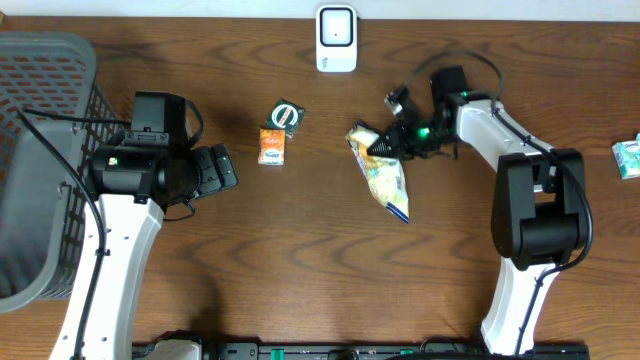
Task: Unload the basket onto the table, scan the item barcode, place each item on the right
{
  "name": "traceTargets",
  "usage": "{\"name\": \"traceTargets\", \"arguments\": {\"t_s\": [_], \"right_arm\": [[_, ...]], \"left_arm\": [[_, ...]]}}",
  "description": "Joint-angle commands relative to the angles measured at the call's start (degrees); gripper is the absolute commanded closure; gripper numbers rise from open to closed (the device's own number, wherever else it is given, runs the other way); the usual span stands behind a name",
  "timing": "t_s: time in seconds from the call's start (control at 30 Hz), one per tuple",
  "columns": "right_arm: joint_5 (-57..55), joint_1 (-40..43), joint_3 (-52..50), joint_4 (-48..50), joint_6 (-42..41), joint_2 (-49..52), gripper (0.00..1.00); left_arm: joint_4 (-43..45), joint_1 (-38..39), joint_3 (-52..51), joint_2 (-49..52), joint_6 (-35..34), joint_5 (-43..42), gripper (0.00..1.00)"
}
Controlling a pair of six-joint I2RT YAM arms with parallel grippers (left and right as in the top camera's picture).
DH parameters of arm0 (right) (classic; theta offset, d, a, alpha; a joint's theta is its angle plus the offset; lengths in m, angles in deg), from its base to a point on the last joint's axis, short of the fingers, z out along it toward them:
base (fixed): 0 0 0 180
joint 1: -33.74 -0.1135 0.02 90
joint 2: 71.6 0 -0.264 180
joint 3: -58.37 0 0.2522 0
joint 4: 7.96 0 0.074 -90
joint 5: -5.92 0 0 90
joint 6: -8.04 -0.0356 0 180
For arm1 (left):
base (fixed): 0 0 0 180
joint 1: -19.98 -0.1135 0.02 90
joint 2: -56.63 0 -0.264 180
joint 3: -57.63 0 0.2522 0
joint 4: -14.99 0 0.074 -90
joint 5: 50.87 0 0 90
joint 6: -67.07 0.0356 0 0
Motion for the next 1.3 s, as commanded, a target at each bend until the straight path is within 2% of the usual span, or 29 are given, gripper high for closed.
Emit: {"name": "traceTargets", "arguments": {"t_s": [0.0, 0.03, 0.1, 0.3, 0.7, 0.83, 1.0, 1.13, 1.27], "right_arm": [[4.5, 2.8, -4.2, 1.5, 0.2, 0.7, 0.73], [3.1, 3.7, -4.3, 1.2, 0.2, 0.7, 0.68], [0.8, 5.1, -4.3, 0.9, -0.2, 0.7, 0.65], [-3.0, 9.4, -3.8, 0.0, -4.3, 0.7, 0.66], [-32.2, 11.7, 8.8, -18.3, -4.3, 0.7, 0.6], [-42.8, 11.4, 13.4, -23.1, -8.0, 0.7, 0.58], [-44.2, 10.8, 15.6, -26.0, -9.0, 0.7, 0.56], [-40.5, 9.7, 15.7, -26.2, -7.8, 0.7, 0.43], [-39.3, 8.1, 15.7, -26.1, -4.6, 0.7, 0.12]], "left_arm": [[-0.3, -0.3, 0.0, 0.0, 0.1, 0.2, 0.02], [-0.3, -0.3, 0.0, 0.0, 0.1, 0.2, 0.02], [-0.3, -0.3, 0.0, 0.0, 0.1, 0.2, 0.02], [-0.3, -0.3, 0.0, 0.0, 0.1, 0.2, 0.02], [-0.3, -0.3, 0.0, 0.0, 0.1, 0.2, 0.02], [-0.3, -0.3, 0.0, 0.0, 0.1, 0.2, 0.02], [-0.3, -0.3, 0.0, 0.0, 0.1, 0.2, 0.02], [-0.3, -0.3, 0.0, 0.0, 0.1, 0.2, 0.02], [-0.3, -0.3, 0.0, 0.0, 0.1, 0.2, 0.02]]}}
